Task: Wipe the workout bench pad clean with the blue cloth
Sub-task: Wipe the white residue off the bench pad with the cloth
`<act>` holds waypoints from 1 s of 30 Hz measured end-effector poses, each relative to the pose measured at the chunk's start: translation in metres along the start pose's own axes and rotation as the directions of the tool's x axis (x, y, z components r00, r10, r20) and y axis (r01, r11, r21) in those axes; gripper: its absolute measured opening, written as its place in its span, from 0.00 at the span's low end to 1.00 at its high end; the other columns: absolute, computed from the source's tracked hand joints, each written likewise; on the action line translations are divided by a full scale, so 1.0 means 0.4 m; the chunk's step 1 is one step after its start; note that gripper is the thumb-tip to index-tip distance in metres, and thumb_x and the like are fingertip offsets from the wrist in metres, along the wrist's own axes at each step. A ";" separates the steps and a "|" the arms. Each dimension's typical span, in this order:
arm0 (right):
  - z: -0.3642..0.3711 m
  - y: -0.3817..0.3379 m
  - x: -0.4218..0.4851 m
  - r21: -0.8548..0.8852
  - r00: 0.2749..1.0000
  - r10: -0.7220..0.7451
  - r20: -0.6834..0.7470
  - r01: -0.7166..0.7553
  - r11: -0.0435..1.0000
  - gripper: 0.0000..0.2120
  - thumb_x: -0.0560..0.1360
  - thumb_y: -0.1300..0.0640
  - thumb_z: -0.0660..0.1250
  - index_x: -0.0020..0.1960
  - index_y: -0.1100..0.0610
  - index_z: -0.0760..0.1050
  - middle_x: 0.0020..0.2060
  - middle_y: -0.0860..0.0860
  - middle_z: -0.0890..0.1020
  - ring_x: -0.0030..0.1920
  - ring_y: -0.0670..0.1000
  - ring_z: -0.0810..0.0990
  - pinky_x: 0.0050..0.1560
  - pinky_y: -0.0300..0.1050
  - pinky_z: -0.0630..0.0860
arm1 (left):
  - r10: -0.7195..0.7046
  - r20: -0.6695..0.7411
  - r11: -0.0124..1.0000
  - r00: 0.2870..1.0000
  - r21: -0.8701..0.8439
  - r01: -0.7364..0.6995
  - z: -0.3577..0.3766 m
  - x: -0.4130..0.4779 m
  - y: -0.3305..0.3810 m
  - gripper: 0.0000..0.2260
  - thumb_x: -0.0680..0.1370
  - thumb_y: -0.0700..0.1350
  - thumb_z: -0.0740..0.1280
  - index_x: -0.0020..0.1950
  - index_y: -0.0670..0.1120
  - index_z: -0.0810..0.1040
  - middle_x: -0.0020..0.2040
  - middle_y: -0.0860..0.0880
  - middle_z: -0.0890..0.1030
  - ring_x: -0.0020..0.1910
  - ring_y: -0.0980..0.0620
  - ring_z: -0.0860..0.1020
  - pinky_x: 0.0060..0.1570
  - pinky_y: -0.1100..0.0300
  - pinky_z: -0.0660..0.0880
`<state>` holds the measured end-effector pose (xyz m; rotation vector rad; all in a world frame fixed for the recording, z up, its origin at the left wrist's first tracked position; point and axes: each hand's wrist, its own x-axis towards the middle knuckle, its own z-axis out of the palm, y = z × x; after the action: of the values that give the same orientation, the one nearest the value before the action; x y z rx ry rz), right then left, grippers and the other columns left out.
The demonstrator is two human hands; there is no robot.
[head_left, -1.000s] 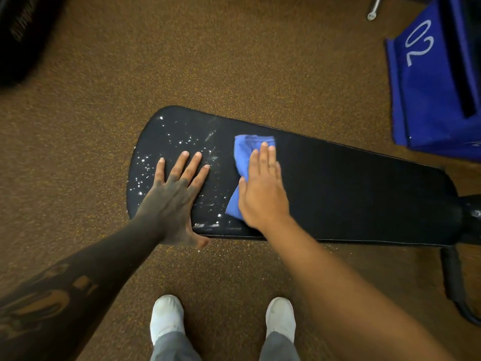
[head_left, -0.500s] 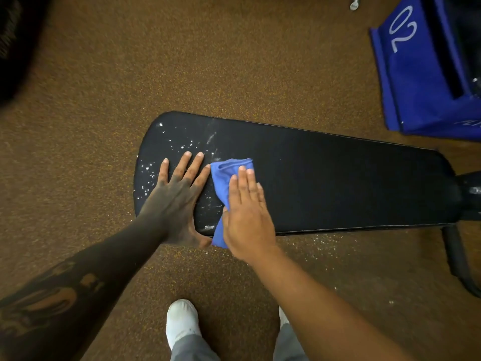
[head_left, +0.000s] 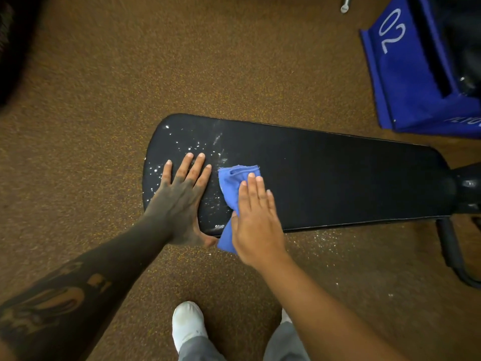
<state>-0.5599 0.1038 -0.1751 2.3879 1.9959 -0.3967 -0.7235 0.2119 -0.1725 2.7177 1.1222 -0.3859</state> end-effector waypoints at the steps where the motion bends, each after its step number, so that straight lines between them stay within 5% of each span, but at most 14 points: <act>1: -0.003 0.017 0.007 -0.013 1.000 0.025 -0.003 -0.025 1.000 0.31 0.81 0.50 0.51 0.79 0.62 0.45 0.79 0.58 0.43 0.79 0.56 0.38 0.77 0.53 0.39 | 0.000 0.003 1.000 1.000 0.001 0.000 -0.001 0.000 -0.001 0.70 0.53 0.88 0.46 0.80 0.42 0.39 0.82 0.41 0.39 0.81 0.41 0.38 0.78 0.35 0.44; 8: -0.066 0.103 0.185 0.068 0.908 0.417 -0.048 -0.413 0.908 0.30 0.82 0.53 0.50 0.79 0.65 0.45 0.79 0.60 0.44 0.79 0.58 0.40 0.78 0.54 0.42 | 0.000 0.025 1.000 1.000 -0.031 0.000 0.001 0.005 -0.008 0.71 0.51 0.88 0.50 0.80 0.45 0.34 0.81 0.43 0.35 0.80 0.42 0.33 0.78 0.36 0.40; 11: -0.069 0.074 0.187 0.160 0.904 0.426 -0.046 -0.414 0.896 0.30 0.82 0.54 0.51 0.79 0.65 0.45 0.79 0.61 0.43 0.79 0.58 0.40 0.78 0.53 0.42 | -0.012 0.036 0.999 0.999 -0.034 0.013 0.003 0.003 -0.005 0.70 0.51 0.87 0.51 0.80 0.45 0.33 0.81 0.43 0.33 0.80 0.42 0.32 0.78 0.36 0.38; 15: -0.046 0.076 0.112 0.070 0.966 0.256 -0.035 -0.253 0.965 0.31 0.82 0.51 0.51 0.79 0.63 0.45 0.80 0.58 0.44 0.79 0.57 0.40 0.76 0.51 0.39 | -0.025 0.026 0.999 0.999 -0.040 0.026 0.004 0.002 -0.005 0.71 0.52 0.88 0.52 0.78 0.45 0.30 0.80 0.43 0.30 0.79 0.42 0.30 0.77 0.39 0.33; 20: -0.093 0.124 0.259 0.130 0.931 0.365 -0.015 -0.360 0.924 0.30 0.83 0.54 0.51 0.79 0.65 0.44 0.79 0.60 0.43 0.79 0.58 0.39 0.78 0.53 0.41 | -0.049 0.029 0.996 0.998 -0.076 0.051 0.003 0.000 -0.006 0.71 0.52 0.89 0.50 0.79 0.45 0.30 0.80 0.43 0.30 0.78 0.43 0.29 0.78 0.39 0.36; 24: -0.089 0.087 0.292 0.057 0.999 0.044 0.004 -0.044 0.997 0.31 0.82 0.53 0.52 0.79 0.65 0.45 0.79 0.61 0.43 0.79 0.58 0.39 0.78 0.53 0.40 | -0.086 0.032 0.993 0.996 -0.076 0.088 -0.004 -0.005 0.000 0.72 0.52 0.89 0.50 0.80 0.42 0.35 0.81 0.42 0.33 0.79 0.42 0.32 0.79 0.38 0.40; 27: -0.084 0.104 0.265 -0.051 0.963 -0.261 0.061 0.265 0.963 0.31 0.82 0.52 0.51 0.79 0.63 0.45 0.79 0.59 0.44 0.79 0.57 0.40 0.78 0.52 0.40 | -0.095 0.032 0.993 0.995 -0.073 0.098 -0.007 -0.006 0.002 0.72 0.52 0.89 0.49 0.80 0.41 0.37 0.81 0.42 0.35 0.80 0.43 0.32 0.79 0.39 0.39; 30: -0.096 0.107 0.322 -0.063 0.979 -0.199 0.053 0.202 0.977 0.30 0.83 0.52 0.49 0.79 0.63 0.44 0.79 0.58 0.43 0.79 0.56 0.40 0.78 0.51 0.40 | -0.095 0.031 0.993 0.995 -0.071 0.097 -0.007 -0.007 0.005 0.71 0.53 0.89 0.49 0.80 0.42 0.36 0.81 0.42 0.35 0.79 0.43 0.31 0.79 0.40 0.37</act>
<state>-0.4907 0.2268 -0.1698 2.1262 2.1992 -0.3761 -0.7235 0.2095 -0.1690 2.5950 1.2381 -0.3867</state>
